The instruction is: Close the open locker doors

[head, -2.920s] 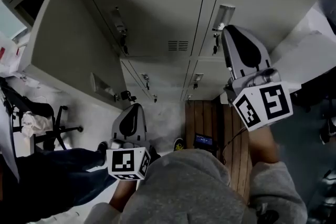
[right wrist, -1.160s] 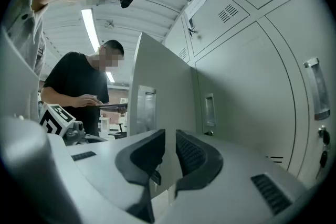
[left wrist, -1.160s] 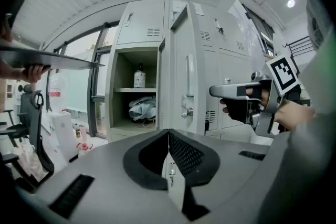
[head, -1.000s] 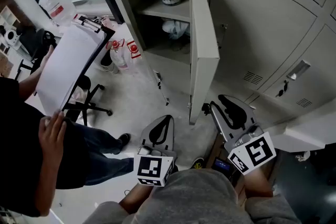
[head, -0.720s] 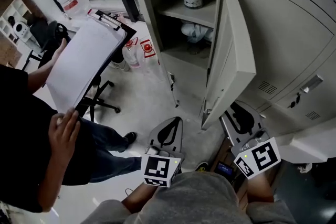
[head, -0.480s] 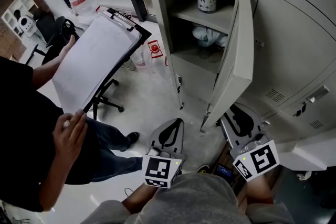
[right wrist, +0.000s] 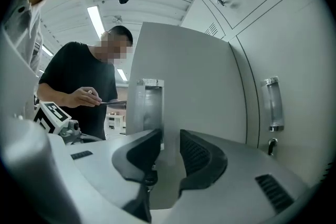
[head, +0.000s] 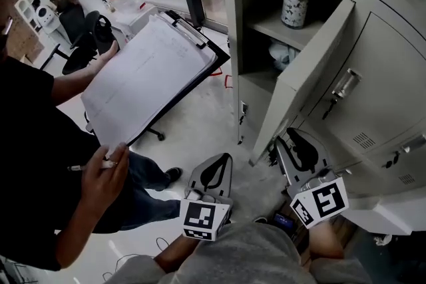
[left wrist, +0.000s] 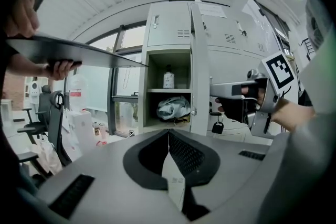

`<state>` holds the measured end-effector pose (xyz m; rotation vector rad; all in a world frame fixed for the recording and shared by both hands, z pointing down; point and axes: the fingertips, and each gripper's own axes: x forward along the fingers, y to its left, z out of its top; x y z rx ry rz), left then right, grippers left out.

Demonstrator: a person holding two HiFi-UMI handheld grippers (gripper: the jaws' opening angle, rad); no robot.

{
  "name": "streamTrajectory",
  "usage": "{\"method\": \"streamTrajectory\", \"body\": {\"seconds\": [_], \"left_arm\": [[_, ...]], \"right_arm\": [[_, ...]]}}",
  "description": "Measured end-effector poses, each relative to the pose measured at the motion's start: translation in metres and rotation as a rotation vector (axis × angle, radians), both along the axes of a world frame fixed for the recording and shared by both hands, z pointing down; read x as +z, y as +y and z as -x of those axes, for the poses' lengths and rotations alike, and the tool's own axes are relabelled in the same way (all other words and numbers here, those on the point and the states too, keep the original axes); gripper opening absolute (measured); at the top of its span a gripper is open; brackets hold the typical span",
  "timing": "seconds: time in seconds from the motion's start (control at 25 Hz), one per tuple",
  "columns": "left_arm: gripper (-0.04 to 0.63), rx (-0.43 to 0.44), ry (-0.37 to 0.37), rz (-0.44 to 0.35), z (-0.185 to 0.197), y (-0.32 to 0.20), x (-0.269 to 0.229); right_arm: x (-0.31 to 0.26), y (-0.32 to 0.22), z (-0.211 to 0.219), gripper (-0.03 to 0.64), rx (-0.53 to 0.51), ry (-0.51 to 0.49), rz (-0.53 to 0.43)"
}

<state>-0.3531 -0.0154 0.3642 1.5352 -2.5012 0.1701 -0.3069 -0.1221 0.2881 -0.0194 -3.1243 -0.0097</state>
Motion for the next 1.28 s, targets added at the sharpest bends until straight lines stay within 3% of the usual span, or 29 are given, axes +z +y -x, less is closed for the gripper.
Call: {"method": "streamTrajectory", "body": {"seconds": [0.6,0.92,1.28], "left_arm": [[0.009,-0.068,0.01,-0.001,0.048,0.024,0.004],[0.009,-0.09,0.025,0.005,0.071,0.028,0.01],[0.009,-0.096,0.039,0.009,0.093,0.028,0.018]], "right_arm": [[0.001,0.005,0.059,0.11,0.016,-0.016,0.019],[0.0,-0.011,0.082,0.11,0.078,-0.04,0.046],[0.003,-0.022,0.109,0.11,0.122,-0.034,0.001]]}}
